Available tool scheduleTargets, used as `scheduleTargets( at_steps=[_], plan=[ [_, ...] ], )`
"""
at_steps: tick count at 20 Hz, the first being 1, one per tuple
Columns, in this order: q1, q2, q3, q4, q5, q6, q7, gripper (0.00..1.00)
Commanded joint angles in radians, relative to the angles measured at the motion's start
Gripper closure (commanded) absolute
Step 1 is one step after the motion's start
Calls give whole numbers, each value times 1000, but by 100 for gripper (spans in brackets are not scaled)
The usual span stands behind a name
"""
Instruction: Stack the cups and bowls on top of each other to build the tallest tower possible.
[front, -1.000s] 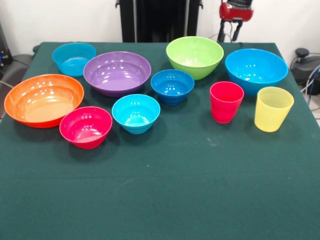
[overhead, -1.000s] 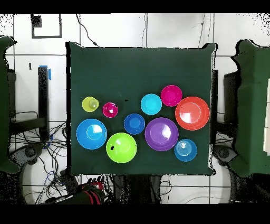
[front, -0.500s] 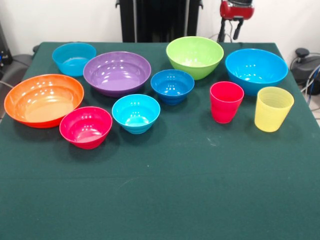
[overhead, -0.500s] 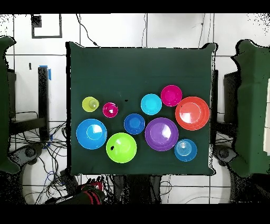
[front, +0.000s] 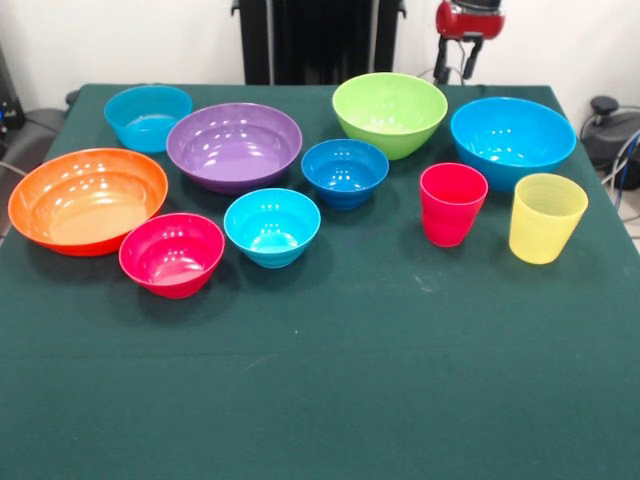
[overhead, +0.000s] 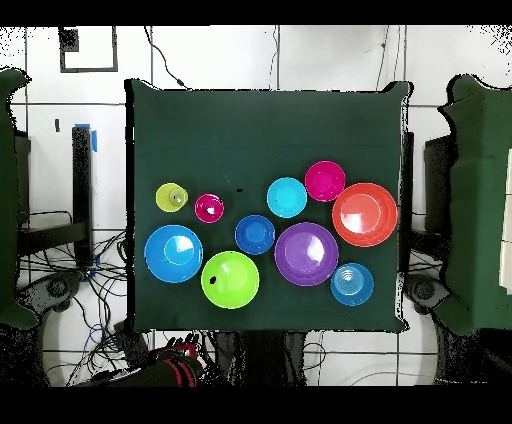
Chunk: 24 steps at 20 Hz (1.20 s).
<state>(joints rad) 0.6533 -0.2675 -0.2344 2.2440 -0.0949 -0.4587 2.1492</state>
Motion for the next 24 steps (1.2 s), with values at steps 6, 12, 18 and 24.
scheduleTargets(
  at_steps=[6, 12, 18, 24],
  plan=[
    [-38, 34, 75, -68, -35, 69, 76, 0],
    [-29, 39, 71, -67, -28, 63, 79, 0],
    [-22, 43, 67, -52, -28, 41, 89, 0],
    [-24, 45, 57, -64, -29, 50, 78, 0]
  ],
)
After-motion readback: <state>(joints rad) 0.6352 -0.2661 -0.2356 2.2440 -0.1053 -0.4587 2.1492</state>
